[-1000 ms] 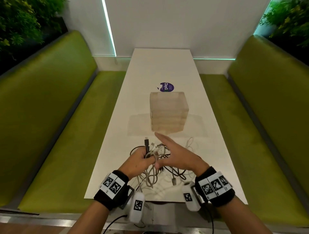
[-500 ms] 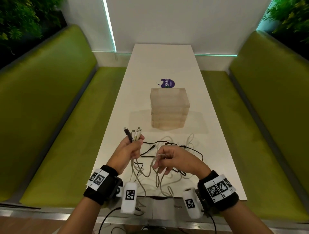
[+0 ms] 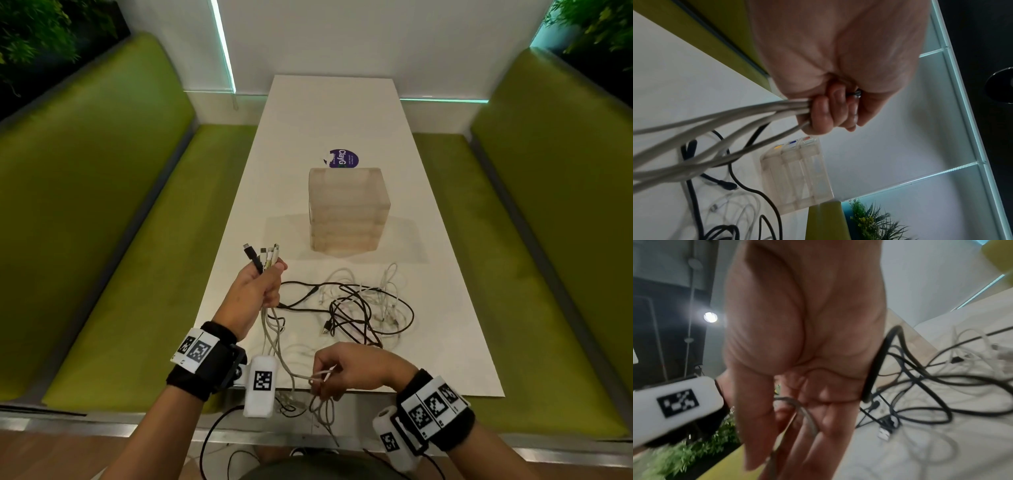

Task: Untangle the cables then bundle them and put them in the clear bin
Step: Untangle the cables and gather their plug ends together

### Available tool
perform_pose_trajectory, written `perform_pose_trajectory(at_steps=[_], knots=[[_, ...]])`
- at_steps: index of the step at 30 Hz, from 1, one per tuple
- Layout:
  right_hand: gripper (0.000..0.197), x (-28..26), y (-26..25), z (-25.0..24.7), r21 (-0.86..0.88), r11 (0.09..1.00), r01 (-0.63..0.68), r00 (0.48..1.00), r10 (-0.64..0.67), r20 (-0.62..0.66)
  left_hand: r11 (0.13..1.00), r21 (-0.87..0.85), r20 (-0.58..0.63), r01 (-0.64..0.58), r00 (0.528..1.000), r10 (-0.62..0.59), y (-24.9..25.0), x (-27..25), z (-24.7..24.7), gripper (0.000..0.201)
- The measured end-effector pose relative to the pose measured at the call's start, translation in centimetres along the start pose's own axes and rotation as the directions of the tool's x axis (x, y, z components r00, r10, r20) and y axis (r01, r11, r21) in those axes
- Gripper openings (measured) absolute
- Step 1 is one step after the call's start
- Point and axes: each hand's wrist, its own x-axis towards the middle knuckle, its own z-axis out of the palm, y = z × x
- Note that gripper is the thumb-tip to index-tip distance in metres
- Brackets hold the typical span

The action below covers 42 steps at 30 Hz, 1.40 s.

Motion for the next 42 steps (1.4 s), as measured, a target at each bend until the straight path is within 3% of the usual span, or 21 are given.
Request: perform_pose_trajectory(at_steps=[2,5,7,10,13,16,19,21,25,29,33,34,38,42], knots=[[0.025,0.3,0.9,0.1,-0.148,0.989,-0.012,0.998,0.002,-0.069,1.0,-0.004,-0.006,-0.005,1.0,0.005,0.1,0.0,0.0,0.015],[0.045,0.4,1.9,0.3,-0.255,0.967,0.003,0.998,0.012,0.056,1.0,-0.008,-0.004,-0.01,1.0,0.01,0.1,0.0,-0.2,0.014],[0.048,0.0,1.9,0.0,-0.261,0.965,0.014,0.996,0.008,0.085,1.0,-0.007,-0.007,-0.007,1.0,0.007,0.1,0.0,-0.4,0.016],[0.042,-0.9,2.0,-1.7,-0.186,0.982,0.024,0.994,-0.042,-0.097,1.0,-0.011,-0.012,-0.007,1.0,0.007,0.1,0.0,-0.5,0.017],[0.032,-1.8,2.3,-4.0,-0.042,0.997,0.072,0.957,-0.081,-0.278,1.0,-0.013,-0.004,-0.005,1.0,0.005,0.1,-0.1,-0.5,0.017],[0.023,-3.1,1.9,-5.8,0.138,0.979,0.15,0.896,-0.075,-0.438,1.0,-0.023,0.005,0.0,1.0,0.0,-0.1,-0.1,-0.5,0.017],[0.023,-4.4,1.4,-7.2,0.152,0.966,0.208,0.809,-0.083,-0.582,1.0,-0.026,0.008,0.002,1.0,-0.002,-0.1,-0.2,-0.5,0.017],[0.023,-4.5,1.1,-7.4,0.129,0.971,0.2,0.787,-0.081,-0.612,1.0,-0.025,0.009,0.005,1.0,-0.005,-0.2,-0.2,-0.5,0.017],[0.021,-3.3,0.2,-6.9,0.09,0.987,0.134,0.788,-0.051,-0.614,1.0,-0.019,0.019,0.006,1.0,-0.006,-0.2,-0.2,-0.4,0.016],[0.024,-0.8,0.2,-7.2,0.014,1.0,0.008,0.716,0.004,-0.698,1.0,0.022,0.031,-0.006,1.0,0.005,-0.3,-0.5,-0.5,0.009],[0.029,3.7,-0.4,-7.5,-0.251,0.966,-0.054,0.824,-0.099,-0.558,0.999,0.035,0.021,0.007,1.0,-0.007,-0.5,-0.8,-0.5,0.011],[0.032,5.0,-0.5,-7.7,-0.332,0.938,-0.097,0.831,-0.108,-0.545,0.999,0.04,0.022,0.009,1.0,-0.01,-0.6,-0.9,-0.5,0.011],[0.041,9.2,0.3,-9.4,-0.444,0.864,-0.236,0.757,-0.123,-0.641,0.999,0.051,0.01,0.019,1.0,-0.019,-0.6,-1.2,-0.8,0.009],[0.045,11.4,2.7,-10.9,-0.507,0.769,-0.39,0.794,0.002,-0.607,0.998,0.041,-0.012,0.037,0.999,-0.037,-0.5,-1.3,-1.1,0.014]])
